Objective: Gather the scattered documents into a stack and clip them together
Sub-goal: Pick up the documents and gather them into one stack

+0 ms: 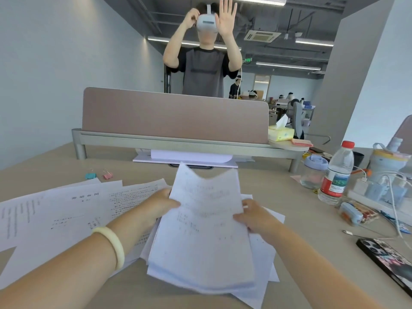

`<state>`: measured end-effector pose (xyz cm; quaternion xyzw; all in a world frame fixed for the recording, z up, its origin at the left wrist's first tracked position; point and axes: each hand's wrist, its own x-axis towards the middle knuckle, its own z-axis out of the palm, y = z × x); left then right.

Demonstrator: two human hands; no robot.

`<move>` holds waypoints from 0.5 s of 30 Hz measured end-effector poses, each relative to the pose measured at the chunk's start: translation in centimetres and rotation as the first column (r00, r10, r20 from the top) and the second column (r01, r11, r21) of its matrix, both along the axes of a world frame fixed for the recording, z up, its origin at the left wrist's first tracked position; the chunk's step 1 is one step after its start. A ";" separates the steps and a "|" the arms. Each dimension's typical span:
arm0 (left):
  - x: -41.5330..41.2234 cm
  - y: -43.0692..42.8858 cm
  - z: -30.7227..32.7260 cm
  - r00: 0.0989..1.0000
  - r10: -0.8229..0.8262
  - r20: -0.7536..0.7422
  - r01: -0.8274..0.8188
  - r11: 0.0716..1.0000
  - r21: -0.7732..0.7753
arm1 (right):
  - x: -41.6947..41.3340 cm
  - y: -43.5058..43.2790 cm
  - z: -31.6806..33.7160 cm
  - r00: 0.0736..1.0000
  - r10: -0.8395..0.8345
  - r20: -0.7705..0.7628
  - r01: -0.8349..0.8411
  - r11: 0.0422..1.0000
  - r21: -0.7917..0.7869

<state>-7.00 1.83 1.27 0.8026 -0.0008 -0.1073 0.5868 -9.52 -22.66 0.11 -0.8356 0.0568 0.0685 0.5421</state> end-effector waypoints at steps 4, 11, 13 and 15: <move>1.6 -2.1 4.0 0.948 0.064 0.311 -0.065 0.998 -0.007 | 0.0 -1.6 4.7 0.955 -0.162 0.248 0.155 0.987 0.049; 4.6 -7.9 -1.6 0.927 -0.284 0.243 0.119 0.840 0.529 | -1.1 -4.3 -0.3 0.976 -0.216 -0.035 0.200 0.944 -0.263; 4.4 -8.9 -4.2 0.949 -0.255 0.185 0.087 0.777 0.624 | -1.9 -4.2 -2.0 0.949 -0.296 -0.104 0.209 0.845 -0.493; 4.4 -9.3 -5.5 0.954 -0.226 0.196 0.020 0.700 0.713 | -2.3 -4.2 -2.5 0.916 -0.390 -0.096 0.300 0.824 -0.481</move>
